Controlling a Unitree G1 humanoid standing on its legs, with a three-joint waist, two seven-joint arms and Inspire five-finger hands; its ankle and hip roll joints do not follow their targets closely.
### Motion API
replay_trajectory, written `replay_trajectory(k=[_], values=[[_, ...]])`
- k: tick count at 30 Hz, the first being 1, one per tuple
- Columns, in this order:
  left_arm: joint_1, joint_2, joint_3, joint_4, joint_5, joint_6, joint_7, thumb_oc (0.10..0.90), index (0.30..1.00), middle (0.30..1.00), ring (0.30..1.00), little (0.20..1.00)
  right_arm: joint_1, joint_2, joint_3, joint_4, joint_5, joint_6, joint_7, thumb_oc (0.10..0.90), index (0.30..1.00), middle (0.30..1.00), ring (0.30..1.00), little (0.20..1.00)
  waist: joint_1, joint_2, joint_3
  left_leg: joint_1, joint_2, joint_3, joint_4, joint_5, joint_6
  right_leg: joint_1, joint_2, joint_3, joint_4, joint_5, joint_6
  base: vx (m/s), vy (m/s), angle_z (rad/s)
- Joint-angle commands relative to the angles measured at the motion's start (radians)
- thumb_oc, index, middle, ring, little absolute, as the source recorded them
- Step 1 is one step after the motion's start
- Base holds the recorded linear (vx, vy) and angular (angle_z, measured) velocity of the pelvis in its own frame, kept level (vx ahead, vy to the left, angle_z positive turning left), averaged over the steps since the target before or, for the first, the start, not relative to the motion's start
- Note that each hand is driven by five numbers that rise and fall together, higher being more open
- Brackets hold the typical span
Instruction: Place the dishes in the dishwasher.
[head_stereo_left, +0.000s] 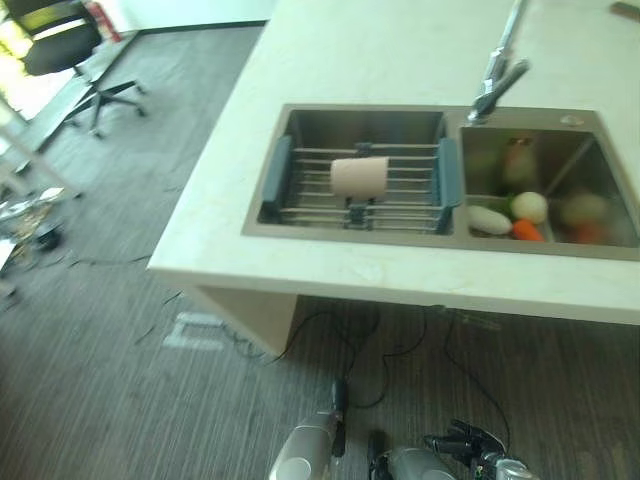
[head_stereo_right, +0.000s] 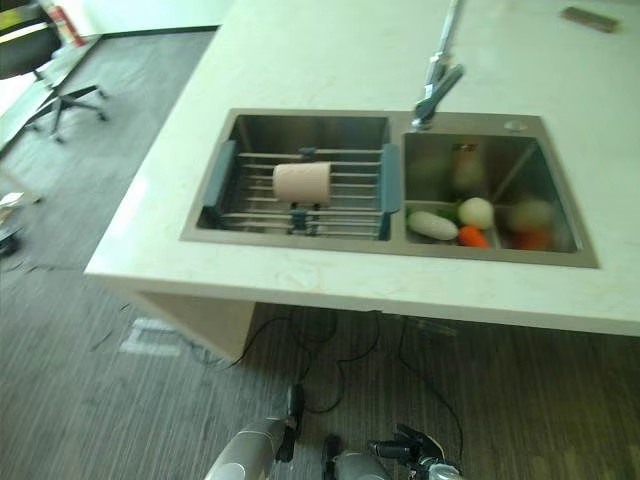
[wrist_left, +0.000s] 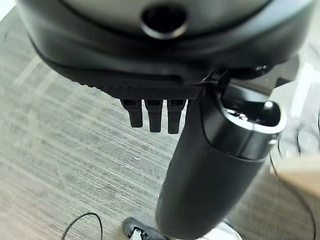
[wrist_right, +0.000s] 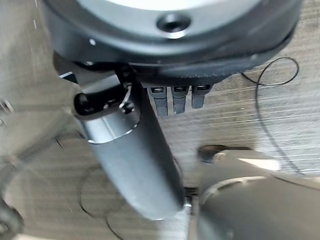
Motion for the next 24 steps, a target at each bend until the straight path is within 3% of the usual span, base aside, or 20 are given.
replay_trajectory(k=[1, 2, 3, 4, 5, 9, 12, 18, 22, 24], values=[[-0.001, 0.042, -0.005, 0.007, 0.003, -0.016, 0.018, 0.8, 0.9, 0.9, 0.9, 0.9, 0.026, -0.011, -0.027, -0.025, 0.015, -0.01, 0.035, 0.8, 0.9, 0.9, 0.9, 0.9, 0.02, 0.018, -0.034, 0.083, 0.002, -0.011, 0.064, -0.189, 0.032, -0.09, -0.155, -0.102, 0.292, 0.022, 0.144, 0.04, 0.054, -0.09], [-0.005, 0.048, -0.006, 0.007, 0.003, -0.02, 0.014, 0.8, 0.9, 0.9, 0.9, 0.9, 0.026, -0.01, -0.027, -0.022, 0.024, -0.016, 0.04, 0.8, 0.9, 0.9, 0.9, 0.9, 0.017, 0.021, -0.032, 0.086, 0.006, -0.013, 0.064, -0.192, 0.032, -0.093, -0.159, -0.101, 0.261, 0.023, 0.143, 0.03, -0.059, -0.49], [-0.011, 0.054, -0.006, 0.006, 0.008, -0.023, 0.005, 0.8, 0.9, 0.9, 0.9, 0.9, 0.025, -0.009, -0.025, -0.017, 0.041, -0.027, 0.046, 0.8, 0.9, 0.9, 0.9, 0.9, 0.014, 0.027, -0.029, 0.088, 0.017, -0.013, 0.064, -0.192, 0.022, -0.074, -0.158, -0.099, 0.116, 0.037, 0.145, 0.02, -0.108, -0.42], [-0.012, 0.058, -0.005, 0.003, 0.009, -0.025, 0.0, 0.8, 0.9, 0.9, 0.9, 0.9, 0.022, -0.009, -0.025, -0.016, 0.032, -0.031, 0.047, 0.8, 0.9, 0.9, 0.9, 0.9, 0.009, 0.025, -0.025, 0.088, 0.015, -0.01, 0.064, -0.193, 0.02, -0.096, -0.172, -0.077, 0.071, 0.065, 0.164, 0.0, -0.151, -0.23], [-0.015, 0.062, -0.004, -0.004, -0.013, -0.021, 0.005, 0.8, 0.9, 0.9, 0.9, 0.9, 0.013, -0.01, -0.02, -0.013, 0.014, -0.035, 0.048, 0.8, 0.9, 0.9, 0.9, 0.9, 0.009, 0.017, -0.027, 0.075, 0.019, 0.001, 0.064, -0.193, 0.015, -0.125, -0.18, -0.055, 0.071, 0.059, 0.167, -0.01, -0.157, -0.12], [-0.018, 0.047, 0.017, 0.003, -0.04, -0.006, 0.006, 0.8, 0.9, 0.9, 0.9, 0.9, 0.003, -0.004, -0.018, -0.004, 0.013, -0.054, 0.036, 0.8, 0.9, 0.9, 0.9, 0.9, 0.023, -0.01, -0.073, 0.043, 0.054, 0.057, 0.064, -0.194, -0.018, -0.157, -0.201, -0.067, 0.071, 0.043, 0.185, 0.05, -0.173, -0.14], [-0.012, 0.027, 0.0, 0.003, -0.023, -0.02, 0.017, 0.8, 0.9, 0.9, 0.9, 0.9, 0.011, -0.007, -0.03, -0.013, 0.051, -0.026, 0.021, 0.8, 0.9, 0.9, 0.9, 0.9, 0.02, -0.025, -0.09, 0.048, 0.072, 0.075, 0.064, -0.198, -0.032, -0.152, -0.195, -0.054, 0.071, 0.025, 0.18, 0.08, -0.106, -0.12], [-0.002, 0.022, -0.017, -0.003, -0.036, -0.019, 0.046, 0.8, 0.9, 0.9, 0.9, 0.9, 0.033, -0.003, -0.04, -0.016, 0.051, -0.03, 0.03, 0.8, 0.9, 0.9, 0.9, 0.9, 0.016, -0.027, -0.096, 0.05, 0.086, 0.075, 0.064, -0.196, -0.041, -0.137, -0.193, -0.068, 0.071, 0.012, 0.171, 0.04, -0.063, 0.01], [0.023, 0.017, 0.04, 0.004, -0.199, -0.052, 0.057, 0.8, 0.9, 0.9, 0.9, 0.9, 0.053, 0.002, -0.049, -0.008, 0.044, -0.047, 0.032, 0.8, 0.9, 0.9, 0.9, 0.9, 0.016, -0.022, -0.103, 0.064, 0.084, 0.058, 0.064, -0.199, -0.048, -0.119, -0.193, -0.071, 0.071, 0.0, 0.165, 0.05, -0.025, 0.07], [0.033, 0.014, 0.084, -0.002, -0.302, -0.1, 0.065, 0.8, 0.9, 0.9, 0.9, 0.9, 0.06, 0.001, -0.06, -0.01, 0.043, -0.049, 0.032, 0.8, 0.9, 0.9, 0.9, 0.9, 0.019, -0.018, -0.104, 0.066, 0.084, 0.054, 0.064, -0.2, -0.051, -0.112, -0.196, -0.079, 0.071, -0.005, 0.164, 0.03, -0.015, 0.11]])
